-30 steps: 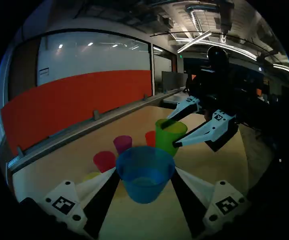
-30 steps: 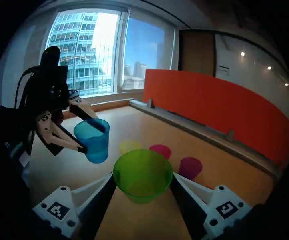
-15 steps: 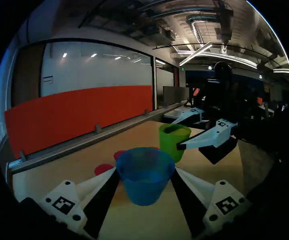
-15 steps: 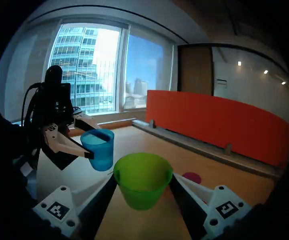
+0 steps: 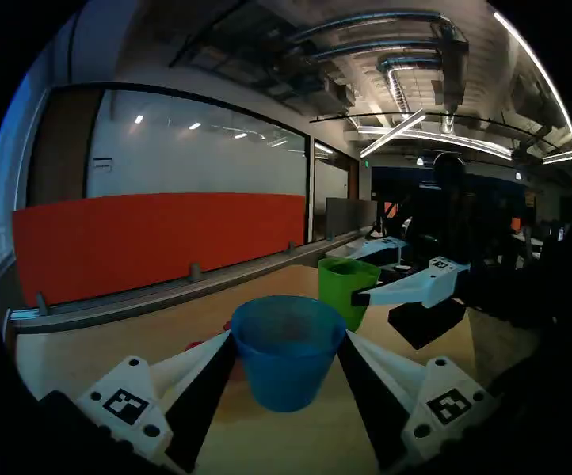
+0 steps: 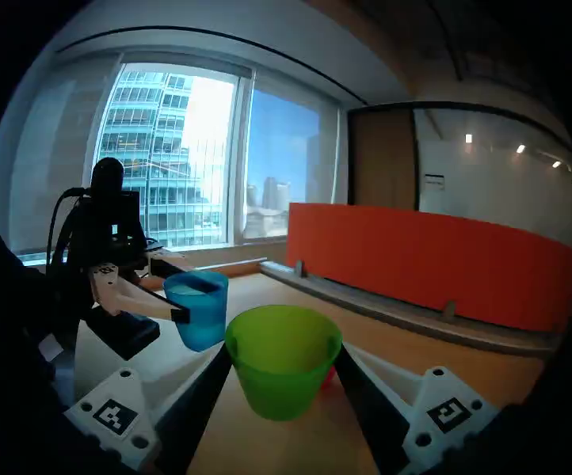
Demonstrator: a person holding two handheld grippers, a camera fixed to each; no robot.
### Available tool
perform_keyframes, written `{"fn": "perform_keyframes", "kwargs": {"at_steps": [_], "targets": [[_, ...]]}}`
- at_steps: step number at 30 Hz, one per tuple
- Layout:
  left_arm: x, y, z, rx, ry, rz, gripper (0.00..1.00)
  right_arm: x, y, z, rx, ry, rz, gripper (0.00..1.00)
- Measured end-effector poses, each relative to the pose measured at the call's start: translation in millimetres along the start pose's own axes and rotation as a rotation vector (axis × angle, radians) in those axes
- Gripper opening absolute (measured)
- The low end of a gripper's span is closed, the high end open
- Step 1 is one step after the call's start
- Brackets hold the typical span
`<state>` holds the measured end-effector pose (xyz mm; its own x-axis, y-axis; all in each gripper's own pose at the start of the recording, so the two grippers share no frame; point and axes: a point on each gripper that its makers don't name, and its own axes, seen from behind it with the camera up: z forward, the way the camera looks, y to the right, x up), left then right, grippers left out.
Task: Pour water
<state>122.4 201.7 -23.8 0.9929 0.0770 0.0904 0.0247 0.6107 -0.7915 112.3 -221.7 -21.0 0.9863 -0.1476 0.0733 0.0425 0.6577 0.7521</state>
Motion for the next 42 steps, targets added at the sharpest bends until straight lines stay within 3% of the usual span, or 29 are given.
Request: {"fn": "perform_keyframes", "kwargs": {"at_steps": [20, 35, 42], "targets": [[30, -8.0, 0.6, 0.026, 0.052, 0.036, 0.86, 7, 2, 0.0, 0.008, 0.012, -0.016, 0.91], [52, -19.0, -0.3, 0.068, 0.058, 0.146, 0.86, 5, -12, 8.2, 0.049, 0.015, -0.033, 0.91], [66, -23.1, 0.1, 0.099, 0.074, 0.232, 0.86, 4, -18, 12.5, 0.070, 0.019, -0.026, 0.91]]}}
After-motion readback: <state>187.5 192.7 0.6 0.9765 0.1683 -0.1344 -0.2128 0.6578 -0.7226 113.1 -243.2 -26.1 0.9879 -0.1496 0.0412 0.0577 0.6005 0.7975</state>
